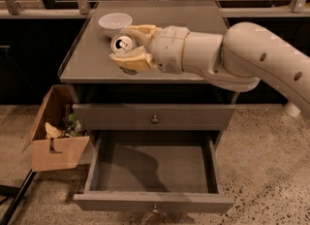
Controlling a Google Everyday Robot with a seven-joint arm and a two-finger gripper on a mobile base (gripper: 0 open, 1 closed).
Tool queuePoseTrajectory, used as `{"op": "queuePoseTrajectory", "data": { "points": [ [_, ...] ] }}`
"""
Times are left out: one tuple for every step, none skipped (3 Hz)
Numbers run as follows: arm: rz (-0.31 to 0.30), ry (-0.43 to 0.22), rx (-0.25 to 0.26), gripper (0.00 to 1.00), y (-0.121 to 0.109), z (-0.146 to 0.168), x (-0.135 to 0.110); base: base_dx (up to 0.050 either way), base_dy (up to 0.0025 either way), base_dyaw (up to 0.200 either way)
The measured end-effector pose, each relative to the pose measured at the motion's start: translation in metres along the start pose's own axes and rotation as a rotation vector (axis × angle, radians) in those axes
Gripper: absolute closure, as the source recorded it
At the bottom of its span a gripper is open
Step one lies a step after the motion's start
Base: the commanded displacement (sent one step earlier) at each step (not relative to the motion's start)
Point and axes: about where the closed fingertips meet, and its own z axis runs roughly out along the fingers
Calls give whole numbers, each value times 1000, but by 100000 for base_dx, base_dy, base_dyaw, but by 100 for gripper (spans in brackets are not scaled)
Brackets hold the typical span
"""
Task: Pick 7up can from middle drawer and place on counter
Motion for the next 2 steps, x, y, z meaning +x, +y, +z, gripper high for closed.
{"op": "queuePoseTrajectory", "data": {
  "points": [
    [8, 15, -24, 100, -17, 12, 4, 0, 0, 0],
    [53, 76, -84, 100, -38, 34, 24, 0, 0, 0]
  ]
}}
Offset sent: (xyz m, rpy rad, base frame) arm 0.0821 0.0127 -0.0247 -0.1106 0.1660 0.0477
